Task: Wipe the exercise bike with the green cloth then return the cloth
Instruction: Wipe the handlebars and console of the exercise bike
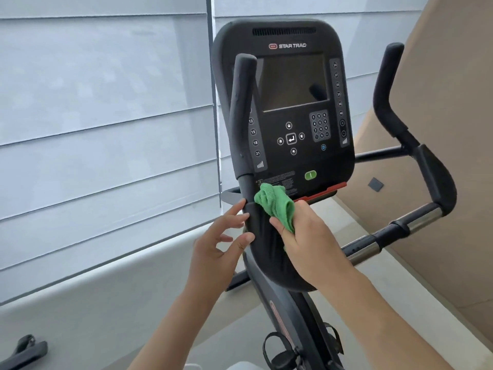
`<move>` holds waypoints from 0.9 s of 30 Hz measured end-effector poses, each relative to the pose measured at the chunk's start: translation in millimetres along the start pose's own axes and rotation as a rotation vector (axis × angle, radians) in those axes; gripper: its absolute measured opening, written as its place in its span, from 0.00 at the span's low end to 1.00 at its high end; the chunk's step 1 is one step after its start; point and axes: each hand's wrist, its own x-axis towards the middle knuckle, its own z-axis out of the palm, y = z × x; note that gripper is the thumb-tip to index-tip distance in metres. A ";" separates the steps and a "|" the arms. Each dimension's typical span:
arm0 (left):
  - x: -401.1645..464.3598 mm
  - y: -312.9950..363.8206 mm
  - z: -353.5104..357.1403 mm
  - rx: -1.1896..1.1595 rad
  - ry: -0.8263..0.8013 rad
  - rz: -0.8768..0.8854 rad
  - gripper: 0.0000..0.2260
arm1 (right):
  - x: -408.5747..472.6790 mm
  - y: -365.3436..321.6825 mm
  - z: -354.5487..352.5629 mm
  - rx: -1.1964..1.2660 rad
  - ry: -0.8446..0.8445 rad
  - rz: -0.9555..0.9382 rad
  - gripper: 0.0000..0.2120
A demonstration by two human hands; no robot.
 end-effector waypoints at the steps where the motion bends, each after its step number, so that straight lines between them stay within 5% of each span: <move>1: 1.2 3.1 -2.2 0.021 -0.003 0.010 0.09 | 6.4 -1.1 -3.2 -0.022 0.016 -0.033 0.22; 4: 6.1 14.7 -8.4 0.103 0.001 0.024 0.11 | 21.1 -4.9 -11.2 -0.018 0.036 -0.096 0.28; 15: 34.4 38.0 -7.4 0.195 0.164 0.010 0.10 | 72.2 -1.4 -56.2 0.096 0.065 -0.220 0.26; 27: 124.6 44.0 -16.7 0.058 0.206 -0.031 0.09 | 148.2 -49.9 -98.1 -0.022 0.303 -0.351 0.26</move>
